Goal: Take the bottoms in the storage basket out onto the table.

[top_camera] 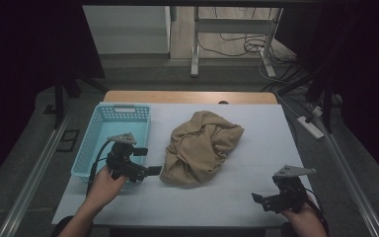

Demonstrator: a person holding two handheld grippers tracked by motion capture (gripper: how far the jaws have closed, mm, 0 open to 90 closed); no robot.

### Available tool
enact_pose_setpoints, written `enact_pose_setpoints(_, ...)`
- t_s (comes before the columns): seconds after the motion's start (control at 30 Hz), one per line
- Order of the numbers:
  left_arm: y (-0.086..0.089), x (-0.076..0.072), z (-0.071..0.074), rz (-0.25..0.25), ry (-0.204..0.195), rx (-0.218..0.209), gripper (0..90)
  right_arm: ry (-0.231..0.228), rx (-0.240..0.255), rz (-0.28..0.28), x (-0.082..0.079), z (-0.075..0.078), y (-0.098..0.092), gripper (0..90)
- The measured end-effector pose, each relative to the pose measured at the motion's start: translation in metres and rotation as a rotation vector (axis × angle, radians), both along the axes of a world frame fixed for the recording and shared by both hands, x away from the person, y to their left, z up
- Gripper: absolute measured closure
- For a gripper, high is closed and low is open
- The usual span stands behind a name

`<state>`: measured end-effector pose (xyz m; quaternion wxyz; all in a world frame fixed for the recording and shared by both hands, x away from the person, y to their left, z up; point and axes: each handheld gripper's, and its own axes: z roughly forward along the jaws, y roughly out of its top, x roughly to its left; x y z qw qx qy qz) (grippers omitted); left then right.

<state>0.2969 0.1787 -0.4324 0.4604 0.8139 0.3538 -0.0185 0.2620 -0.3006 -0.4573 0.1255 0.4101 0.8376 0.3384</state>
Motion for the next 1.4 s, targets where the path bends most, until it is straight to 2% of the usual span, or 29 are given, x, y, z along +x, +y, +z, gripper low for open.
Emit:
enact_pose_setpoints(0.47,0.014,-0.011,0.005,0.035,-0.006,-0.033,0.0,-0.002,-0.003,-0.004,0.000,0.000,0.000,0.9)
enact_pose_setpoints(0.63,0.014,-0.016,0.005,0.034,-0.013,-0.020,0.0,-0.004,-0.004,-0.003,0.000,0.000,0.000,0.9)
enact_pose_setpoints(1.4,0.027,-0.031,0.000,0.054,-0.008,-0.021,0.0,-0.005,-0.007,-0.003,0.000,0.000,0.001,1.0)
